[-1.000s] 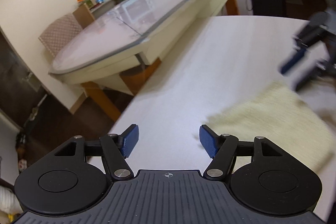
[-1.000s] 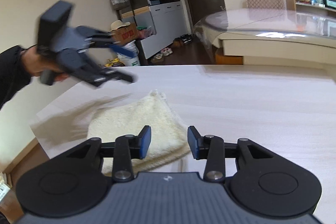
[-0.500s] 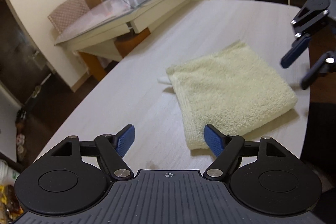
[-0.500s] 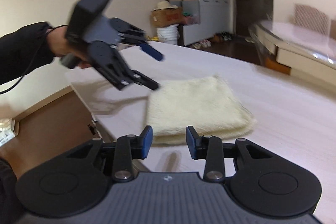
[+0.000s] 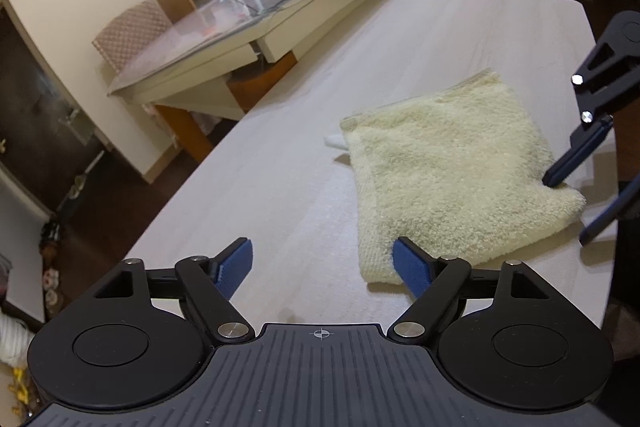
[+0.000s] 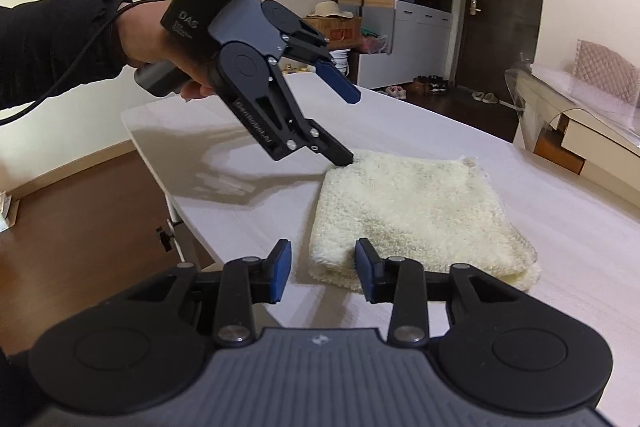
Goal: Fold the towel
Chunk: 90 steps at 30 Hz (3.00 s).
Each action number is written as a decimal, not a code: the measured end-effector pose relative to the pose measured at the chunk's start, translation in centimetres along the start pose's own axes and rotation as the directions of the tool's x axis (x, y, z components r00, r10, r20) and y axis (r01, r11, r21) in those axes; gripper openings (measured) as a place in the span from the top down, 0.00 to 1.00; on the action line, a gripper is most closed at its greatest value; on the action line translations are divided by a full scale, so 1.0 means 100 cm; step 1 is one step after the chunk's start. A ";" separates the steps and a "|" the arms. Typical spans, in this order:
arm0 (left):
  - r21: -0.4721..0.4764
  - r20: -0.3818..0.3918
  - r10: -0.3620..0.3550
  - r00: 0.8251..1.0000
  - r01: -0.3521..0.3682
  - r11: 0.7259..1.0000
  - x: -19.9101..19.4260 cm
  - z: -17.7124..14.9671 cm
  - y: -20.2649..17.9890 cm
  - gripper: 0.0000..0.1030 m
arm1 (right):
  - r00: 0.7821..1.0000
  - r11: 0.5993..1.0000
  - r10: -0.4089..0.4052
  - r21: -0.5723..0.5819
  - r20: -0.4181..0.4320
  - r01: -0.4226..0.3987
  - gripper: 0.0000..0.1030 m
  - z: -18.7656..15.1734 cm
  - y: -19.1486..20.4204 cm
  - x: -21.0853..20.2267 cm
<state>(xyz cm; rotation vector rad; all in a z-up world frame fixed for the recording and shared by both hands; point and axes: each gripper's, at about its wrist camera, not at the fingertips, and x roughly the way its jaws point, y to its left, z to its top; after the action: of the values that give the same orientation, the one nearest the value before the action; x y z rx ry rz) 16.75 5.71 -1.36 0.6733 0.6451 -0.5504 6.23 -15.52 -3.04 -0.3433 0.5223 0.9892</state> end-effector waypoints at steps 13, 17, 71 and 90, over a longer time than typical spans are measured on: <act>0.071 -0.023 0.020 1.000 -0.018 0.997 0.022 0.010 0.022 0.20 | 1.000 0.998 0.026 0.051 0.017 -0.027 0.60 0.017 0.025 0.016; 0.021 0.004 0.031 0.999 -0.032 0.999 0.002 0.002 0.018 0.22 | 0.999 0.998 -0.010 0.059 0.042 0.007 0.61 0.015 0.011 -0.012; -0.501 -0.019 0.076 0.997 -0.075 0.862 -0.055 -0.035 -0.072 0.10 | 0.983 0.969 -0.170 0.169 -0.068 0.179 0.27 -0.007 -0.043 -0.039; -0.666 -0.121 0.206 0.971 -0.234 0.709 -0.090 -0.026 -0.099 0.00 | 0.963 0.921 -0.231 0.287 -0.142 0.263 0.00 -0.005 -0.019 -0.076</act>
<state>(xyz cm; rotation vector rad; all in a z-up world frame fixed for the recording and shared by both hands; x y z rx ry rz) 3.33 3.38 -0.53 0.0551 0.7299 -0.0463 4.36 -22.06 0.85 -0.1795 0.6992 0.6347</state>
